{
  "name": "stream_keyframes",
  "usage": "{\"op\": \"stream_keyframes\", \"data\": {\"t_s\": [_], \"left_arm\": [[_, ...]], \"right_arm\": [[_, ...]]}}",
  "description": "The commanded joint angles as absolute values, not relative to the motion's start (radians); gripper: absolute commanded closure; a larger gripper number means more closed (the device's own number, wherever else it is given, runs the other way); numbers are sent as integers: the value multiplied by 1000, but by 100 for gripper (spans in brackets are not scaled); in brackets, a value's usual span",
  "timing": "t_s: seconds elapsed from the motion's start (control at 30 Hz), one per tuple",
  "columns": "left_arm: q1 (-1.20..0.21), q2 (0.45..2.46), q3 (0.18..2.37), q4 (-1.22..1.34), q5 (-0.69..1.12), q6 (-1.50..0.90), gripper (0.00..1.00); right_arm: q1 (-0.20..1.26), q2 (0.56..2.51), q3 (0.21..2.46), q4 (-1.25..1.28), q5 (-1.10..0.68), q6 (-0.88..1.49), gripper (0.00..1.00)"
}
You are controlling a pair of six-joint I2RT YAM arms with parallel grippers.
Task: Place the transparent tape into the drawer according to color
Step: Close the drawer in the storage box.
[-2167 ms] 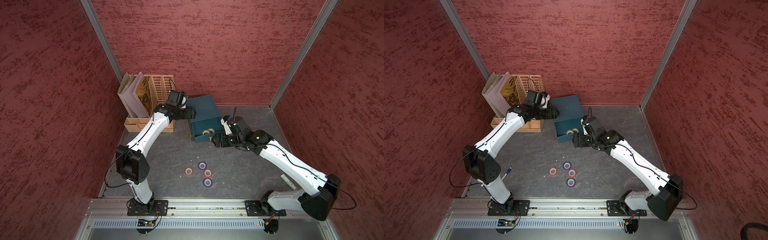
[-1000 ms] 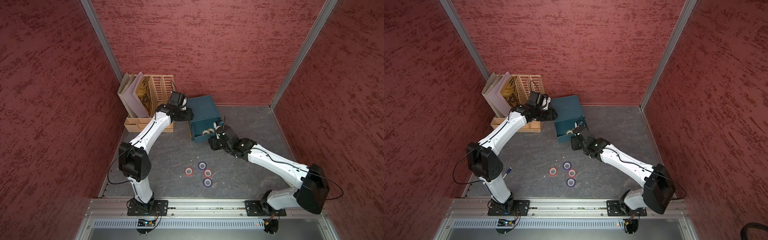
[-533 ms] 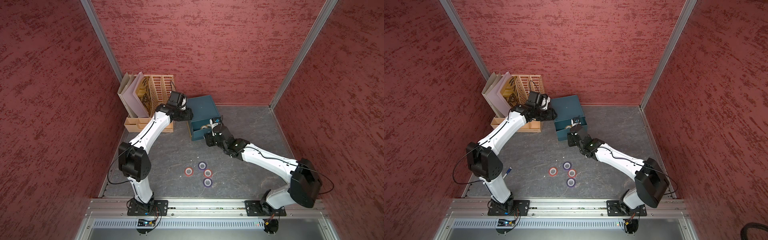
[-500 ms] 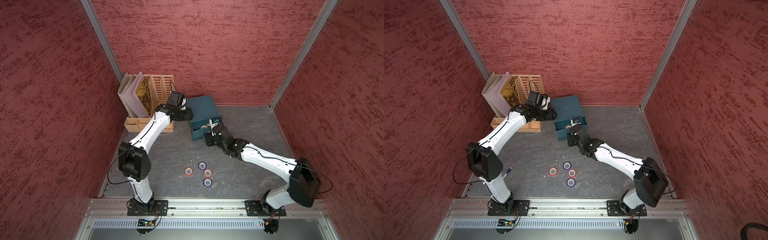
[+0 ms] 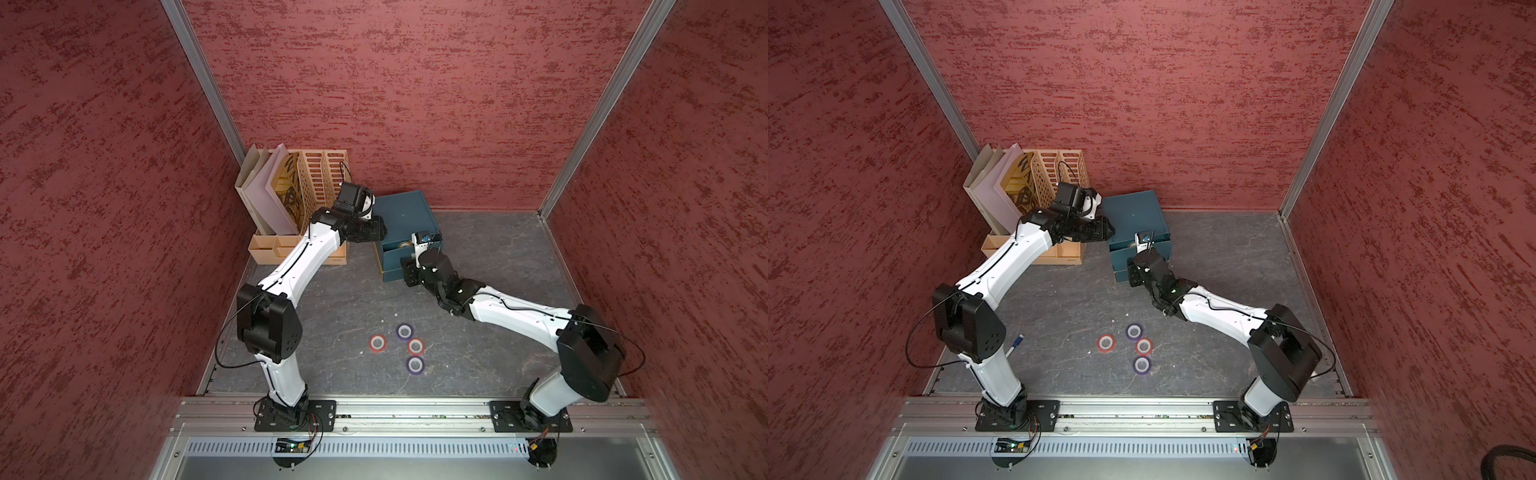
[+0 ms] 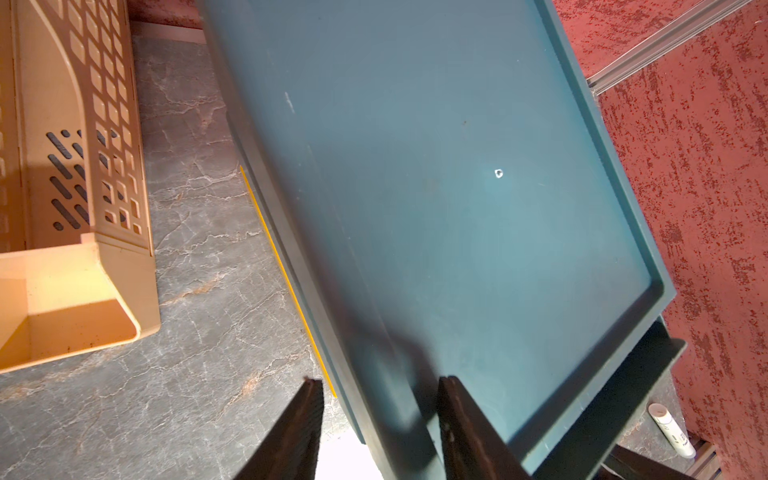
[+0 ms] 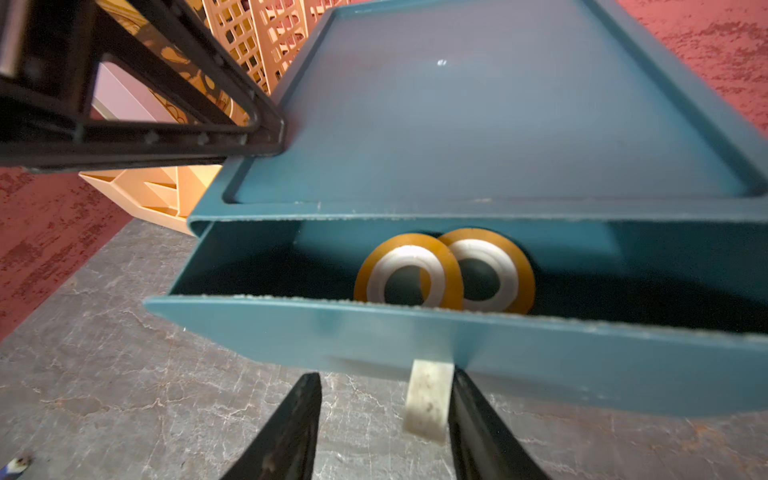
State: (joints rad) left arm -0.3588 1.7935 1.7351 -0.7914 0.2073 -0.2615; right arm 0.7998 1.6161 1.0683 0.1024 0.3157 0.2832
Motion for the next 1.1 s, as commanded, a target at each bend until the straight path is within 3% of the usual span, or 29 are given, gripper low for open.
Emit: {"op": "stream_keyframes", "data": {"t_s": [0.0,0.73,1.07], "left_arm": [[-355,1811,1730,-795,226,-242,51],[-356,1796,1727,-793,249,-233,52],[-356,1799,1716,-781,235,-235,52]], "right_arm": [[809,1642,1071,211,350,248,47],[809,1753,1109,337,389,210,44],[810,1581,980,156,325,380,38]]}}
